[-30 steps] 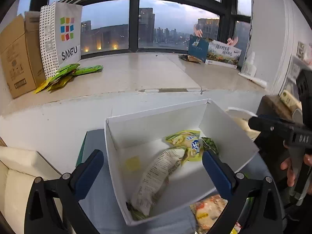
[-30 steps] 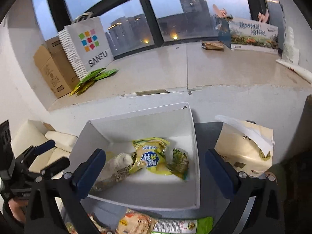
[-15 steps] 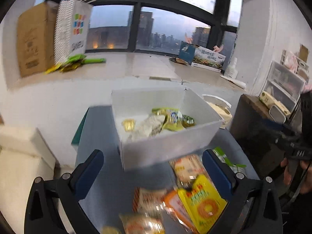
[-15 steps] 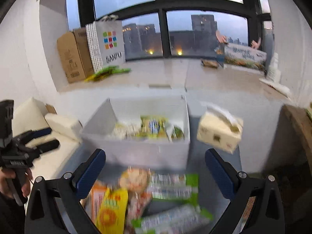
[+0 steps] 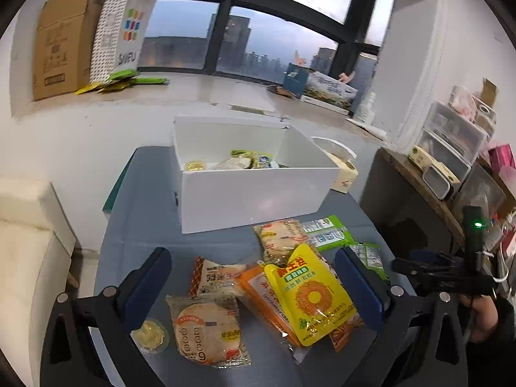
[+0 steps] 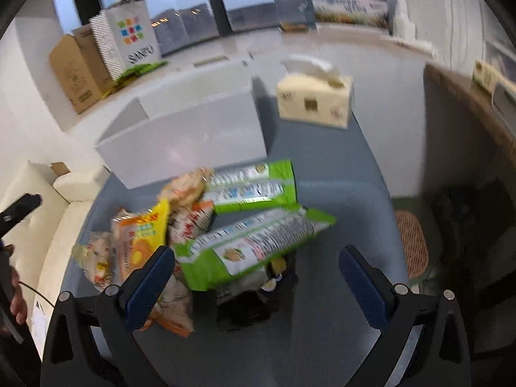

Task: Organize snacks
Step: 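Grasp the long green-and-white packet with the right gripper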

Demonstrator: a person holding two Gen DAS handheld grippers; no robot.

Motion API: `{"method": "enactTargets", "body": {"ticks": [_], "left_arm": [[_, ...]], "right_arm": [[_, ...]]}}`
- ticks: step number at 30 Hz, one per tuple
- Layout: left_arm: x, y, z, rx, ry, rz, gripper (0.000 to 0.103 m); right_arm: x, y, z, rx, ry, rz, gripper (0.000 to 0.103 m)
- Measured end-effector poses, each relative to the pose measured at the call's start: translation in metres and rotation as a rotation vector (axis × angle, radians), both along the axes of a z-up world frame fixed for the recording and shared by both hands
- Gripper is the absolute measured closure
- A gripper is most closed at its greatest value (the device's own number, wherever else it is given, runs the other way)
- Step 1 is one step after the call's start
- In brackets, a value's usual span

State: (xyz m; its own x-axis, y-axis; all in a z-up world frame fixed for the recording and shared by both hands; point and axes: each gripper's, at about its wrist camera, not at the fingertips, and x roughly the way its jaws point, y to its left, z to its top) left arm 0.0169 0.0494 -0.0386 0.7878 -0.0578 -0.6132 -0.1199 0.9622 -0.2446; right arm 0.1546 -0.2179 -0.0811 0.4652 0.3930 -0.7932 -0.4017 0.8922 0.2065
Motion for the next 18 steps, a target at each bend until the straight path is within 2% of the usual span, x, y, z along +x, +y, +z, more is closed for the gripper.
{"method": "enactTargets", "body": {"ticks": [8, 11, 12, 15, 16, 18], "left_arm": [[0.004, -0.013, -0.003, 0.024, 0.018, -0.043, 0.000], [0.004, -0.020, -0.002, 0.042, 0.013, -0.064, 0.000], [0.004, -0.021, -0.003, 0.051, 0.015, -0.064, 0.000], [0.007, -0.022, -0.005, 0.050, 0.026, -0.067, 0.000], [0.007, -0.022, -0.006, 0.049, 0.028, -0.066, 0.000], [0.008, -0.022, -0.007, 0.052, 0.033, -0.064, 0.000]], "right_arm": [[0.019, 0.005, -0.031, 0.053, 0.099, -0.039, 0.000], [0.039, -0.002, -0.049, 0.193, 0.224, -0.093, 0.000], [0.049, -0.007, -0.058, 0.276, 0.276, -0.121, 0.000], [0.067, -0.011, -0.076, 0.360, 0.346, -0.179, 0.000], [0.073, -0.011, -0.081, 0.370, 0.351, -0.179, 0.006], [0.077, -0.006, -0.079, 0.331, 0.320, -0.166, 0.058]]}}
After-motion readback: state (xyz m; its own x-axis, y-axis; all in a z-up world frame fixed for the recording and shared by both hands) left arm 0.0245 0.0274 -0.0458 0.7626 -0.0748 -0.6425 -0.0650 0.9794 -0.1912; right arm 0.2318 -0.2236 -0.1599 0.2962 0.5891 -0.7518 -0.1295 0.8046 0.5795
